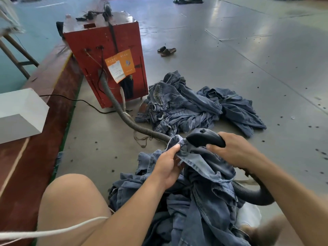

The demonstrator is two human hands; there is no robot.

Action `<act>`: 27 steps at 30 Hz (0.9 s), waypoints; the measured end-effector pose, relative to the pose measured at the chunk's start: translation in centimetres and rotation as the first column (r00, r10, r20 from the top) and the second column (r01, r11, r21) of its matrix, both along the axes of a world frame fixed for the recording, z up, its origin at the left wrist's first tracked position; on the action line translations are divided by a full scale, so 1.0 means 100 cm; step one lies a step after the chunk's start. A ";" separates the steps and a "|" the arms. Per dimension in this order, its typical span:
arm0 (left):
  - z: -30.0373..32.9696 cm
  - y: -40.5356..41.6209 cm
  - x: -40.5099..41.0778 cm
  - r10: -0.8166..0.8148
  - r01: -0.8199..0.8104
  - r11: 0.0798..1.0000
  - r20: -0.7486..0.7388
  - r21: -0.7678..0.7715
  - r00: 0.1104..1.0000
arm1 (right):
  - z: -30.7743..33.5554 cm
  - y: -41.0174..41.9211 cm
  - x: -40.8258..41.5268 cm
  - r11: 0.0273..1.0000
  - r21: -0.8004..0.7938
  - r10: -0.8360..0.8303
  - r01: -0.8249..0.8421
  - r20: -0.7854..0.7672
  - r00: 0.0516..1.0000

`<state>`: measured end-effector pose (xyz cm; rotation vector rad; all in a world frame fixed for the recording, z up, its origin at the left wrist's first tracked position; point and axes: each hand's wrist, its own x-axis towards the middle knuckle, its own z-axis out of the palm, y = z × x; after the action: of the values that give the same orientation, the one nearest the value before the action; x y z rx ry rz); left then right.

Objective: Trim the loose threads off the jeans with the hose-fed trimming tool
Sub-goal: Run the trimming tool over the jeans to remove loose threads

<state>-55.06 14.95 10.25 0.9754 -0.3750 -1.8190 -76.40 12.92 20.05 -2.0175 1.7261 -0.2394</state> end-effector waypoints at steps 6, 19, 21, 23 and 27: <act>0.001 0.000 0.004 -0.048 0.057 0.992 0.077 -0.114 0.996 | 0.011 0.001 -0.015 0.979 0.191 0.030 -0.077 0.241 0.970; 0.004 0.005 -0.003 -0.197 0.202 0.975 0.062 -0.092 0.978 | 0.014 0.003 -0.007 0.989 0.090 0.108 -0.117 0.100 0.989; 0.003 0.006 -0.004 -0.193 0.197 0.976 0.044 -0.091 0.980 | 0.011 0.001 0.000 0.995 0.045 0.082 -0.087 0.095 0.992; 0.003 0.002 -0.002 -0.156 0.160 0.982 0.049 -0.098 0.987 | 0.009 0.001 0.002 0.998 -0.008 0.056 -0.056 0.088 0.995; 0.004 -0.003 0.007 -0.078 0.080 0.994 0.029 -0.075 0.997 | 0.014 0.001 -0.014 0.997 0.071 0.018 -0.031 0.178 0.984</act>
<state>-54.40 14.68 10.61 0.9438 -0.5013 -1.8515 -77.80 13.07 21.45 -1.9022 1.5763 -0.3317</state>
